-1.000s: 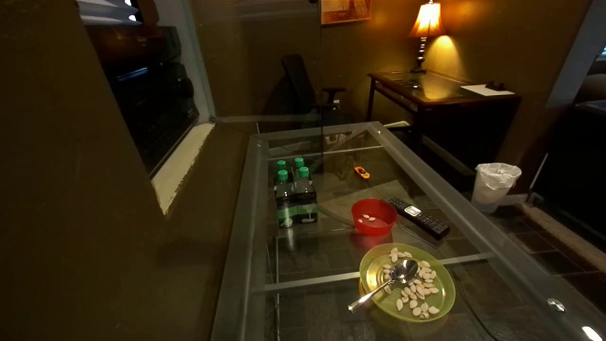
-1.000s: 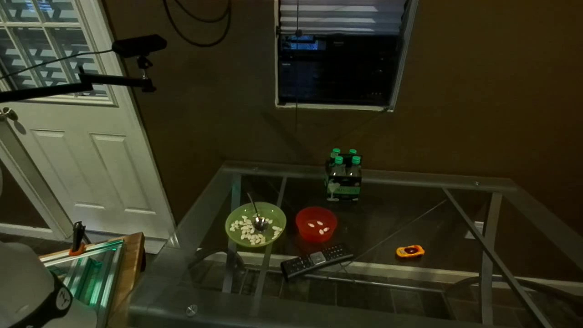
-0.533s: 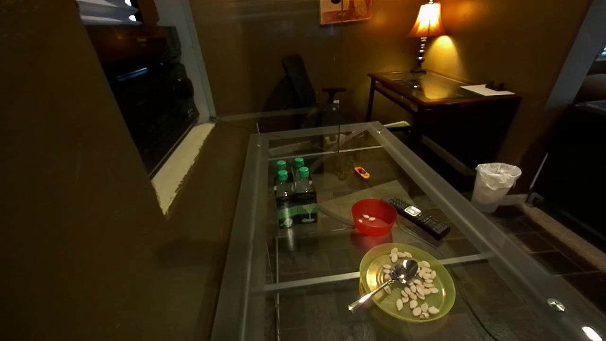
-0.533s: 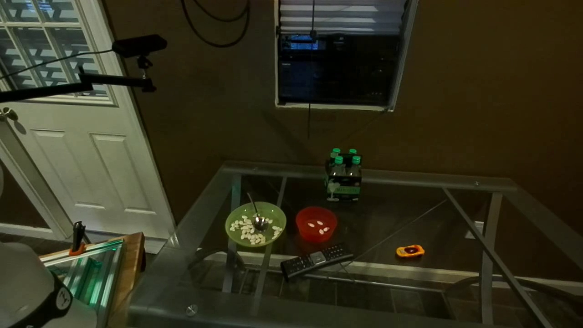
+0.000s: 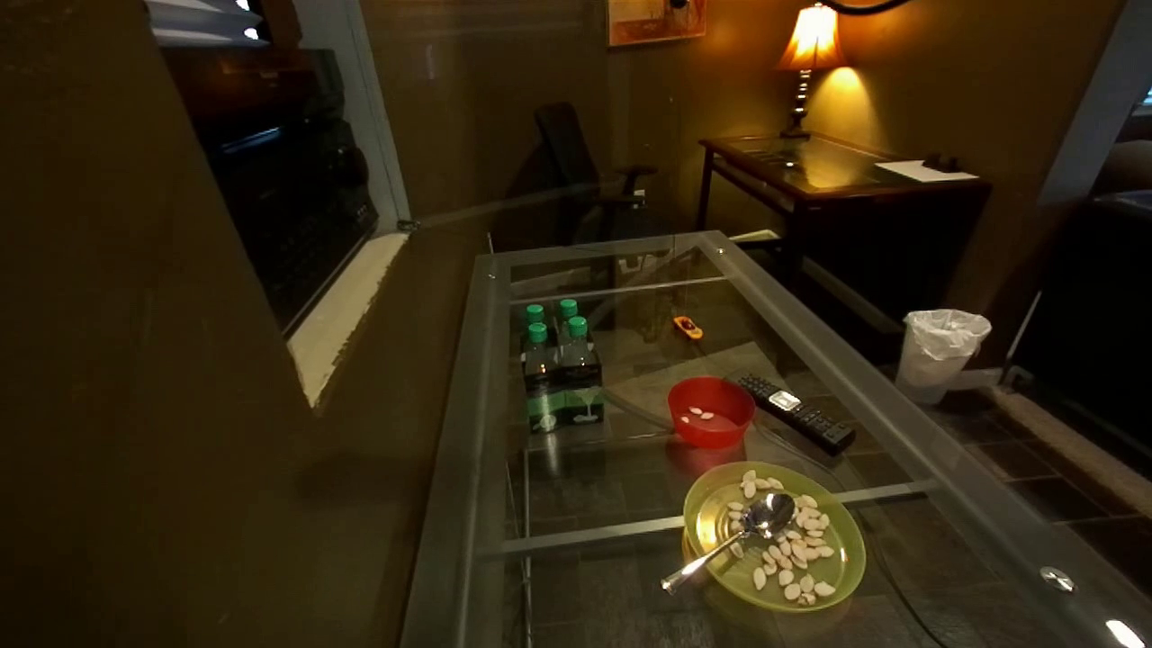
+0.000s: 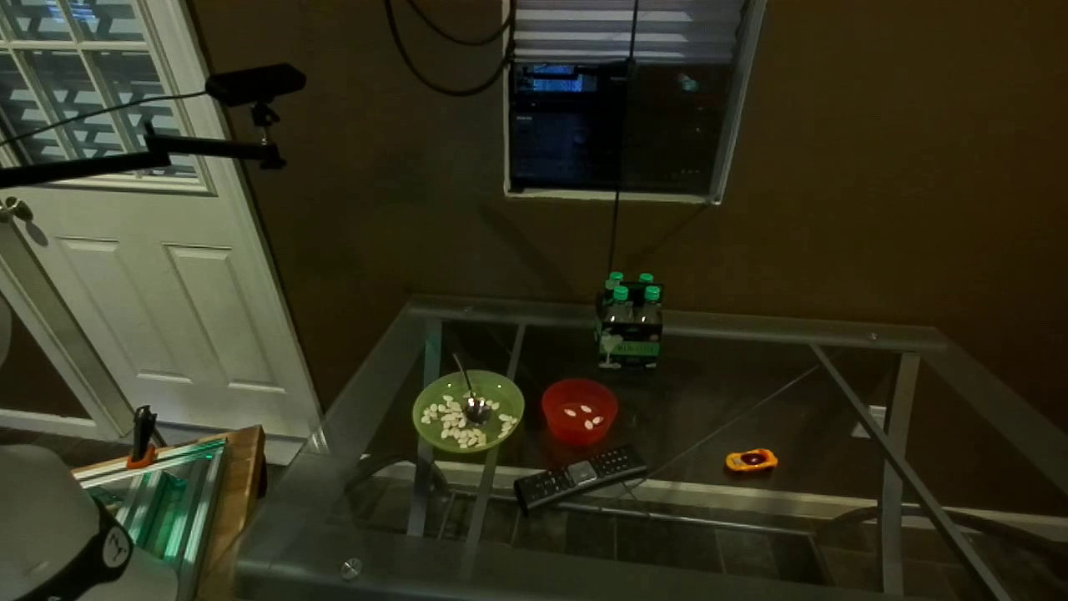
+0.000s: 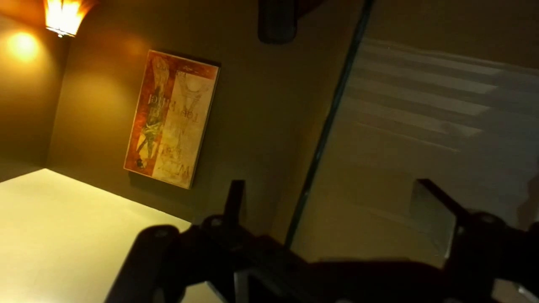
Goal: Open the glass door.
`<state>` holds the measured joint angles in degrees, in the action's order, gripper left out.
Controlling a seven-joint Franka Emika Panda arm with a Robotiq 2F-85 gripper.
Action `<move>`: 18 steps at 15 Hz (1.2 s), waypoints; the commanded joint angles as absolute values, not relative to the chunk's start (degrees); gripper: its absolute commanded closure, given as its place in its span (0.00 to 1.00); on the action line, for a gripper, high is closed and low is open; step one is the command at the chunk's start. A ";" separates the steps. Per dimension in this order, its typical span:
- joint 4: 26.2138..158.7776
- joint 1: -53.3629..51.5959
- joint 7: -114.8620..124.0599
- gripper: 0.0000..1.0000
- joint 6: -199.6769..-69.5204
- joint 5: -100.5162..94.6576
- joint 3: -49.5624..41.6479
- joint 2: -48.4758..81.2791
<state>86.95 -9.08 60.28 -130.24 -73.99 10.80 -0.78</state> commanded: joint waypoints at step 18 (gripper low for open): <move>71.19 -7.22 79.56 0.00 -132.09 -97.37 2.08 12.76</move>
